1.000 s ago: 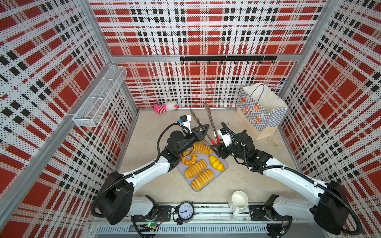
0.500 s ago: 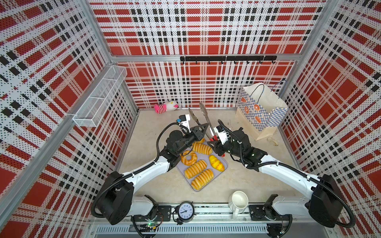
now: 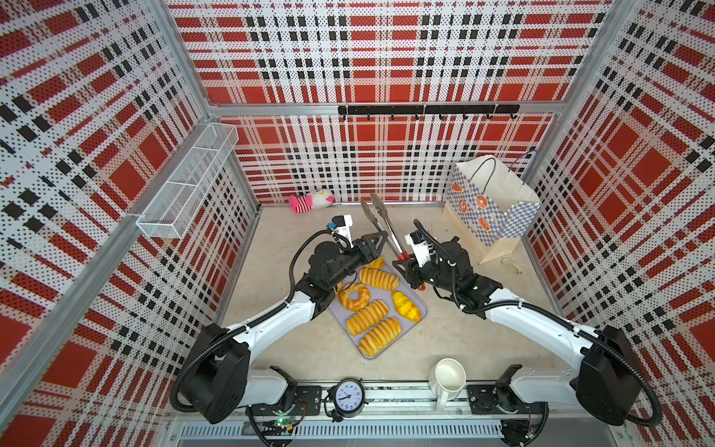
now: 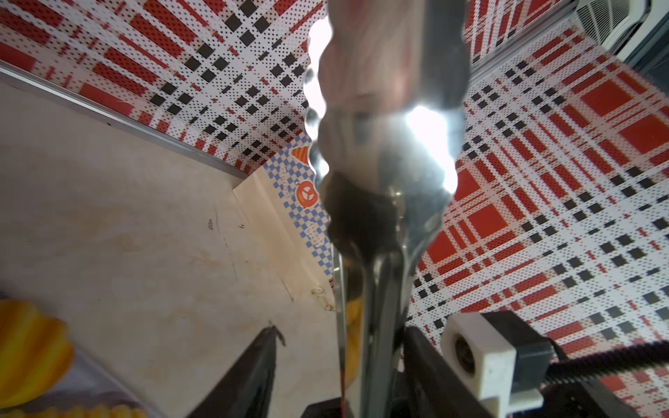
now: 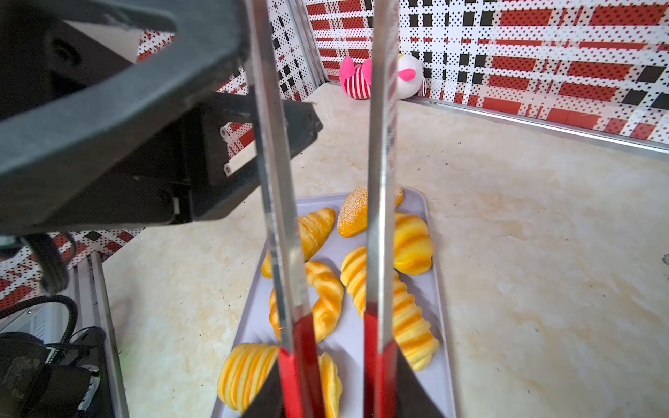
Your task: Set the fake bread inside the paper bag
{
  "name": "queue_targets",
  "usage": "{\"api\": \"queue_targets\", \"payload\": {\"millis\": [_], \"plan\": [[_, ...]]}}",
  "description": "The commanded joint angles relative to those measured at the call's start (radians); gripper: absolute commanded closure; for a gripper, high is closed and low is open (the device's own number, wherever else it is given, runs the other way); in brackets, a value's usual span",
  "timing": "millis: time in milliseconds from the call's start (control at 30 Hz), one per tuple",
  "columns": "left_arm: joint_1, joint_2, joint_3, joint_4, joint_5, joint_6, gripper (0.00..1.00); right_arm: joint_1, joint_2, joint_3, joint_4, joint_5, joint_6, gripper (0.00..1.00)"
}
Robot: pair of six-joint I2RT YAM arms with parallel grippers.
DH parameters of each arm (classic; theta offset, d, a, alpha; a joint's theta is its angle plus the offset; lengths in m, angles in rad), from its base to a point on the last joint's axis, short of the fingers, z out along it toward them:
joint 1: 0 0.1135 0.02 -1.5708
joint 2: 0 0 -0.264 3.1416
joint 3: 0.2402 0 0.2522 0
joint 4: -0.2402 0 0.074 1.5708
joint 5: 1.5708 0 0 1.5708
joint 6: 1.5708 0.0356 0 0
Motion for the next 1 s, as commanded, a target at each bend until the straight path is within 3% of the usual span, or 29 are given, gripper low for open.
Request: {"api": "queue_targets", "payload": {"millis": [0,167,233,467,700,967], "plan": [[0.038,-0.066,-0.004,-0.132,-0.012,0.078,0.32,-0.064,-0.056,-0.014,0.014,-0.053,0.061,0.71],[0.109,-0.163,-0.02,-0.358,-0.066,0.206,0.16,-0.108,-0.089,-0.007,-0.151,-0.03,0.023,0.69],[0.152,-0.197,-0.022,-0.451,-0.073,0.251,0.01,-0.111,-0.093,0.015,-0.26,-0.008,-0.025,0.67],[0.286,-0.25,-0.012,-0.644,-0.003,0.381,0.02,-0.111,-0.092,0.05,-0.472,0.019,-0.162,0.65],[0.286,-0.221,0.004,-0.76,-0.064,0.434,0.02,-0.111,-0.088,0.095,-0.647,0.041,-0.224,0.65],[0.271,-0.174,-0.005,-0.769,0.064,0.439,0.02,-0.108,-0.093,0.165,-0.775,0.122,-0.356,0.66]]}}
